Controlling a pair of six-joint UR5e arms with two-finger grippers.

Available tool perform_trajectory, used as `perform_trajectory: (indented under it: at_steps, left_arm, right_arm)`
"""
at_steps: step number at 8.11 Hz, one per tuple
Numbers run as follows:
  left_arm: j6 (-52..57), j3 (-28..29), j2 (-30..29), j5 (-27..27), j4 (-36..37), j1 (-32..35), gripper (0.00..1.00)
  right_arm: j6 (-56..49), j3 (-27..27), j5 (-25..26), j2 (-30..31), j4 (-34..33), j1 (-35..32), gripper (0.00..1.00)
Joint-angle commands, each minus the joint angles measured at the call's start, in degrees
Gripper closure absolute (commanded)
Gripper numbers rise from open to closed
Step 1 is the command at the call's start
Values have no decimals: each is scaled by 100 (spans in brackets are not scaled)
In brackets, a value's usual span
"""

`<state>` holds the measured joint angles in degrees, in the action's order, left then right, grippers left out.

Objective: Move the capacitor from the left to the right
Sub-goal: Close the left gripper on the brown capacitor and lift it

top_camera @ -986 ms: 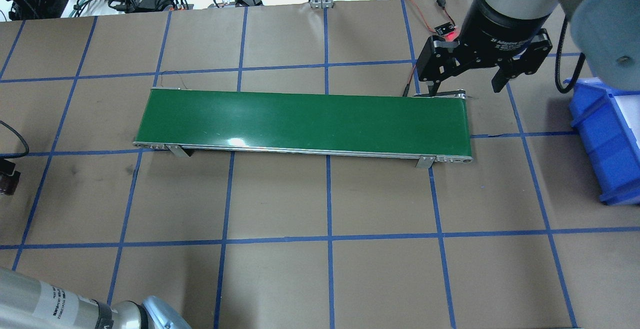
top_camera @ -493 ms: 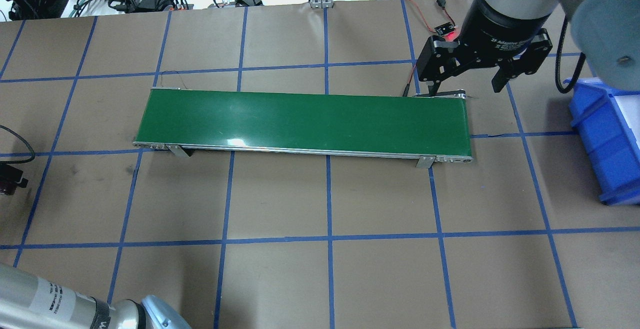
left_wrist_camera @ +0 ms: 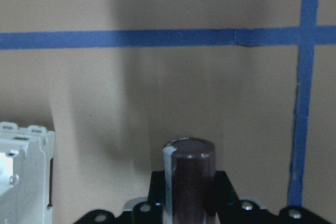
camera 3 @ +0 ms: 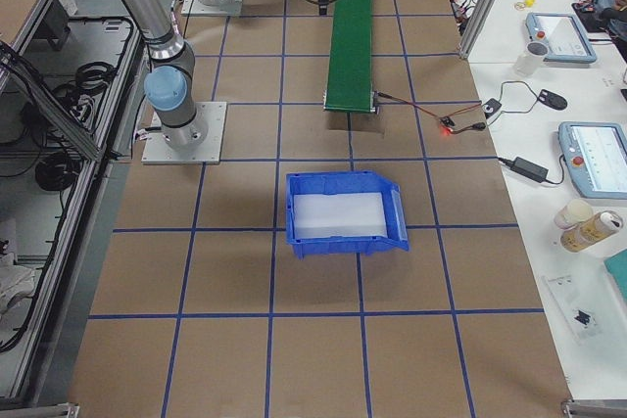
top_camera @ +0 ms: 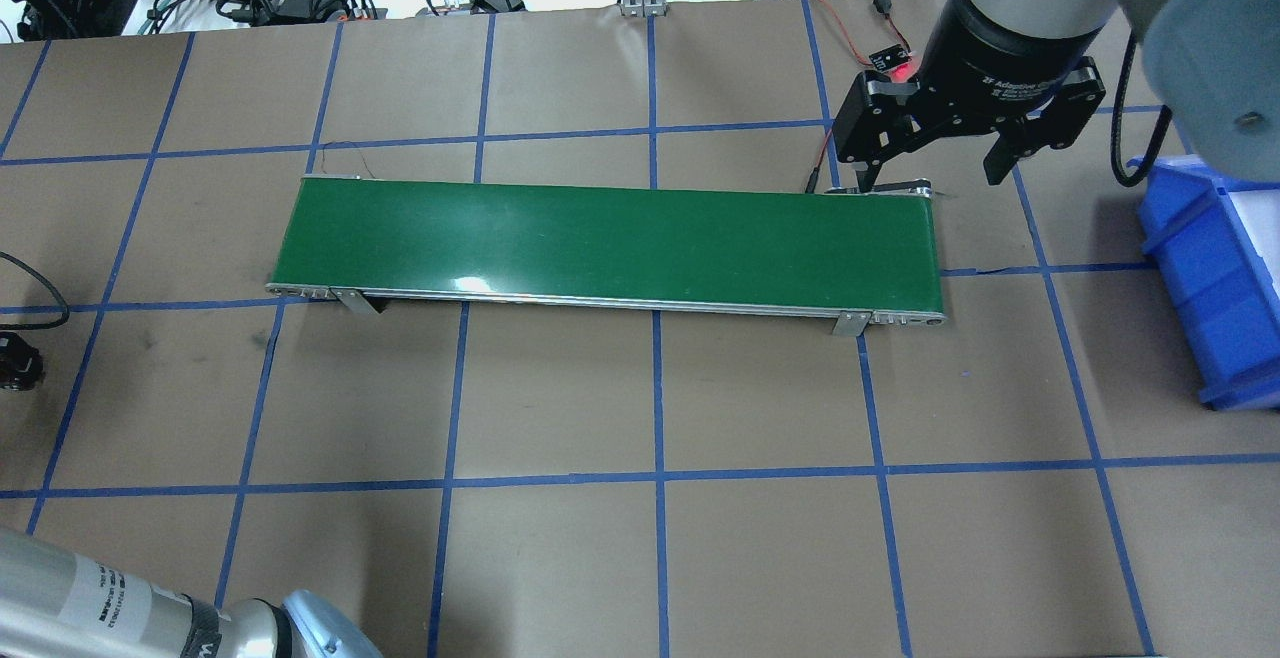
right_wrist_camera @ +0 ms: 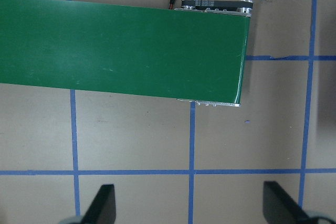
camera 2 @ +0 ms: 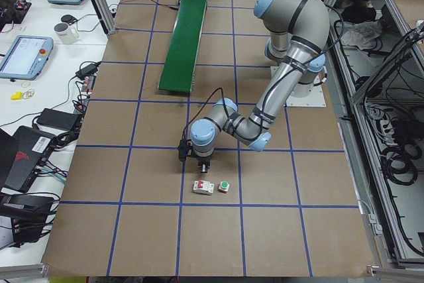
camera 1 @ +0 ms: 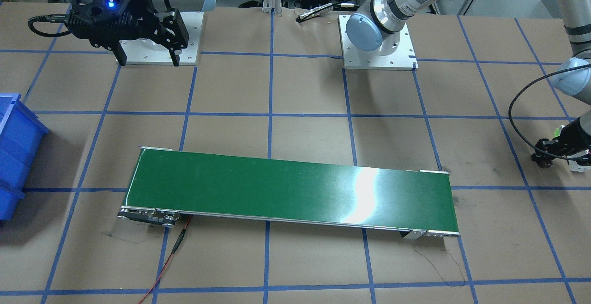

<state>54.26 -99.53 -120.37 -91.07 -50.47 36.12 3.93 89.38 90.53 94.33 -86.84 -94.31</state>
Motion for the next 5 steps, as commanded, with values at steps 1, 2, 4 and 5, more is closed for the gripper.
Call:
perform_trajectory:
  at_steps: [1, 2, 4, 5]
  left_arm:
    - [373, -14, 389, 2, -129, 0, 100]
    - [384, -14, 862, 19, -626, 9, 100]
    - [227, 21, 2196, 403, -2313, 462, 100]
    - [60, 39, 2524, 711, -2353, 1101, 100]
  right_arm:
    - [2, 0, 0, -3, 0, 0, 0]
    - [2, 0, 0, -3, 0, 0, 0]
    - [2, 0, 0, -3, 0, 0, 0]
    - [2, 0, 0, -3, 0, 0, 0]
